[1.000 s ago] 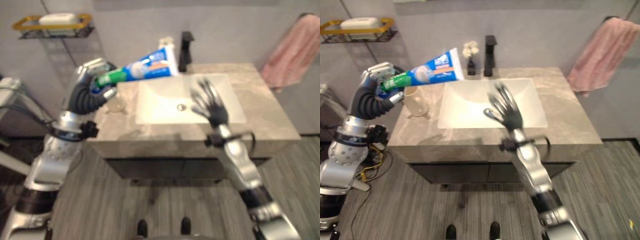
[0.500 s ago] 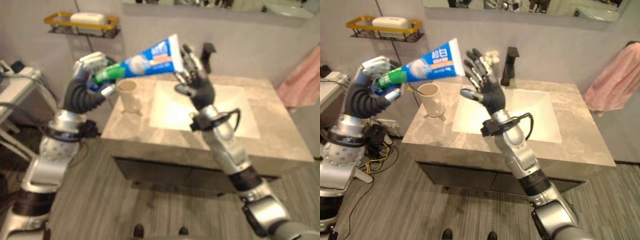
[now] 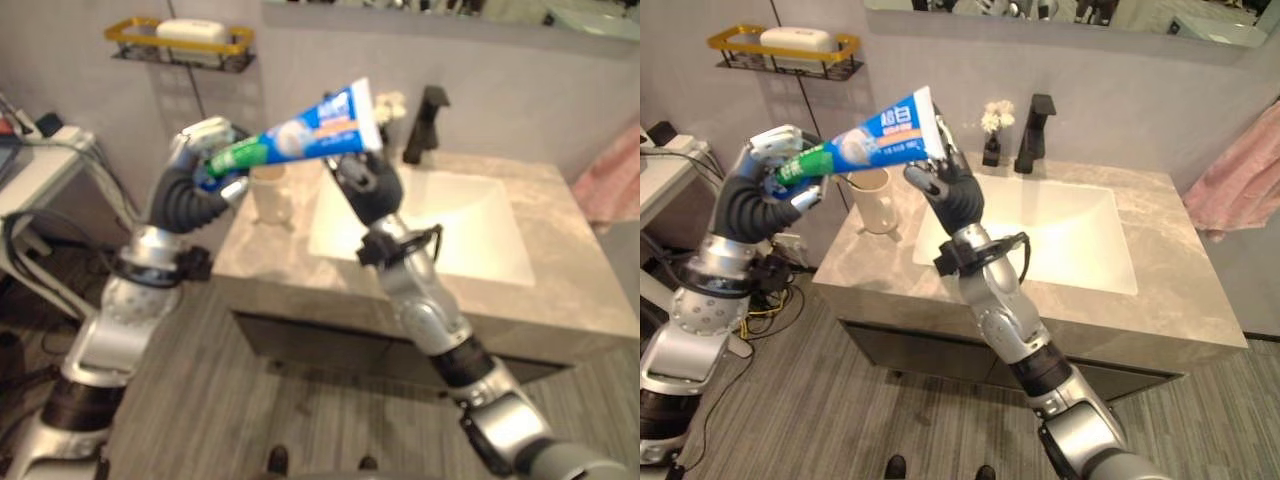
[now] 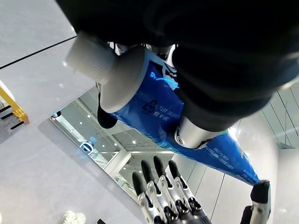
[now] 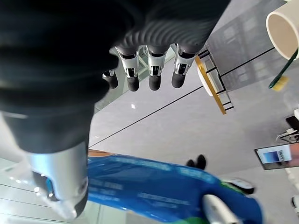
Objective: Put brush and paste in cup on sink, flatten towel.
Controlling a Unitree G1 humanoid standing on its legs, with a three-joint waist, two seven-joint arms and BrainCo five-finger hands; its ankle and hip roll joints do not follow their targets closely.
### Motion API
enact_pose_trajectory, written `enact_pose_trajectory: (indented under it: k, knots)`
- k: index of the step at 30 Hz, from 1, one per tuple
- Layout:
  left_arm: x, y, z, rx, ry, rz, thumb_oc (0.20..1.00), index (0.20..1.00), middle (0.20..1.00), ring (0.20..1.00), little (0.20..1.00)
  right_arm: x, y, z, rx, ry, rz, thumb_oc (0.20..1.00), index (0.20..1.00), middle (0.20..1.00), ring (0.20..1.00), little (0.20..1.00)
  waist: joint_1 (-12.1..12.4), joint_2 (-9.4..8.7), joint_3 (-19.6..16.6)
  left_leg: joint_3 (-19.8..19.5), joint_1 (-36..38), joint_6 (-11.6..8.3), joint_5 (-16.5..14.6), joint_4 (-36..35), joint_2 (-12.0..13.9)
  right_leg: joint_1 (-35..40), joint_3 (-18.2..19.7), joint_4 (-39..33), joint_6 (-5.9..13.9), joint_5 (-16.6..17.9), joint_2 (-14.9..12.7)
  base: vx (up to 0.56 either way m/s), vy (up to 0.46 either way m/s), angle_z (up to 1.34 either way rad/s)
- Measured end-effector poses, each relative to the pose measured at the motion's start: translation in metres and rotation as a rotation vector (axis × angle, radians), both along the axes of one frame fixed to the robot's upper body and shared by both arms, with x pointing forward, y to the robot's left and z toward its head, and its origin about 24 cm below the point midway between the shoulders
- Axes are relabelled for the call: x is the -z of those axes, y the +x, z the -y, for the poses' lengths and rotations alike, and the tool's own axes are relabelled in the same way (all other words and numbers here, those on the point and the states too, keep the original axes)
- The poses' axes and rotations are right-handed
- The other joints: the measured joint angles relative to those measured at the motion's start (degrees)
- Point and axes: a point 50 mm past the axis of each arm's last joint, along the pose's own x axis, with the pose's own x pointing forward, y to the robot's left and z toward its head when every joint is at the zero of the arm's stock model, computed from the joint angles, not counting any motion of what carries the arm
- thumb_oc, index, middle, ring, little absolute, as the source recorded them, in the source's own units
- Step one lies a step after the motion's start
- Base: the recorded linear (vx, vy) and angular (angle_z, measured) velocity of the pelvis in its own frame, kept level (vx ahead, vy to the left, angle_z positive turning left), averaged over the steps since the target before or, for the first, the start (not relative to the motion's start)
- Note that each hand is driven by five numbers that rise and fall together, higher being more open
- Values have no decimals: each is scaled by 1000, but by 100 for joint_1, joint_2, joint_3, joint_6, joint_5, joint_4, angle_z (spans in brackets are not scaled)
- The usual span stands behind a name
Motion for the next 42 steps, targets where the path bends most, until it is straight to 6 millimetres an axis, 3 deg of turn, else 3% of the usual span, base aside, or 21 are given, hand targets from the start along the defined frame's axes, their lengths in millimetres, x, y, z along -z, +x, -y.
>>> enact_pose_trajectory:
  k: [9,19,42]
  knots:
    - [17,7,7,39,-77,-87,200,200,200,200,200,-19,-2,-4,-8,66,60,1000,1000,1000,1000,1000,21,1,-2,19,1,0,0,0,-1,-13,39,0,0,0,0,0,0,0]
    - [38,14,21,85,-150,-197,200,200,200,200,200,-20,-8,-17,-92,154,27,1000,1000,1000,1000,1000,-12,-7,-8,57,4,0,-1,0,0,-30,80,0,0,1,2,0,-2,0]
    - [27,23,39,149,-192,-176,200,200,200,200,200,-19,-10,-22,-140,217,-7,1000,1000,1000,1000,1000,-203,-126,-108,177,-11,1,-2,0,4,-103,188,2,-1,23,5,-2,-4,-2]
